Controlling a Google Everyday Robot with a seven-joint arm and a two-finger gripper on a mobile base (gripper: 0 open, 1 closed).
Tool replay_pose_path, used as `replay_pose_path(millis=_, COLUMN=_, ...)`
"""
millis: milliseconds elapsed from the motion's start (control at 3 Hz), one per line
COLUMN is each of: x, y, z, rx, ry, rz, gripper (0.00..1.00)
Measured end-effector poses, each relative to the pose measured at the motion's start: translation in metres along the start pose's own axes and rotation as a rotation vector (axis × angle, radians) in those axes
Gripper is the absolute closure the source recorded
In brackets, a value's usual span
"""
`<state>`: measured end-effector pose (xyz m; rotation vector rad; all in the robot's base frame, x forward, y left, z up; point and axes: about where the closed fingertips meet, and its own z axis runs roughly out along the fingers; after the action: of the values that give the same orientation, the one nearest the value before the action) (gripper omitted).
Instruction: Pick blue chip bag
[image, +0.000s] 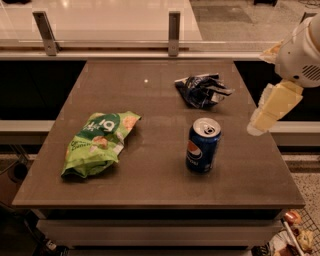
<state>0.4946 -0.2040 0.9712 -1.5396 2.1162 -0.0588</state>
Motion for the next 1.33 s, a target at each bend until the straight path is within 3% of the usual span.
replay_pose_path(millis=1000, x=-0.019, y=-0.074, z=0.081, rx=0.068, ry=-0.162, rz=0.184, gripper=0.0)
replay_pose_path(millis=1333, x=-0.027, y=-0.095, z=0.108, rx=0.067, ry=-0.211, rz=0.257, gripper=0.0)
